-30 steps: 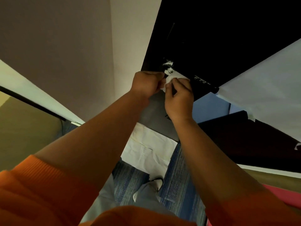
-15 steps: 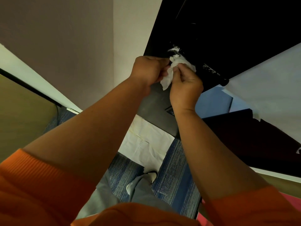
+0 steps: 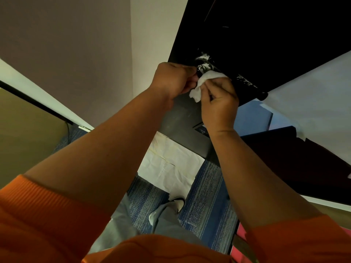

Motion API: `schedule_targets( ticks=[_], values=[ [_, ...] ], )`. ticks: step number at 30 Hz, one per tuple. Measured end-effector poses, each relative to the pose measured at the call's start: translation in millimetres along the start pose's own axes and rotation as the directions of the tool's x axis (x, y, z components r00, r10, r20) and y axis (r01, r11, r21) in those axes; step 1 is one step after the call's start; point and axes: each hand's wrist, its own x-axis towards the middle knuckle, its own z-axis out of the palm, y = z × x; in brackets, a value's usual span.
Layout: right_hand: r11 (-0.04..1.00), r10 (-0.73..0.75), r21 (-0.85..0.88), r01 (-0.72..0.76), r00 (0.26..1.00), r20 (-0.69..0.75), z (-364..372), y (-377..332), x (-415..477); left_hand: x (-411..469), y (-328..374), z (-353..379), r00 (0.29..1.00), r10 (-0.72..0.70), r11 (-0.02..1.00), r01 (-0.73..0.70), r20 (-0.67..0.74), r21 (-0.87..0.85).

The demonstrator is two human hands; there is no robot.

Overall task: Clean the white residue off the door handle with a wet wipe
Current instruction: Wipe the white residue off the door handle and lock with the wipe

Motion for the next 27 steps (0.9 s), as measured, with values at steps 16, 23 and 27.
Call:
schedule_targets(
  ticks=[16,23,27],
  values=[
    [0.998,-0.068,0.010,0.068,0.997,0.038,8.4,-25.9,10.4,-2.7,2.0,0.0,1.000,-0.032,0.998,0.031,-0.002,-0.055],
    [0.991,-0.135,0.005,0.134,0.991,0.009,-1.0,-12.8,10.2,-2.5,1.6,-0.5,0.999,-0.052,0.998,0.052,-0.004,-0.041],
    [0.993,-0.115,0.027,0.114,0.993,0.025,0.3,-15.9,10.0,-1.8,3.7,-1.1,0.999,-0.034,0.999,0.034,-0.007,-0.029]
  ],
)
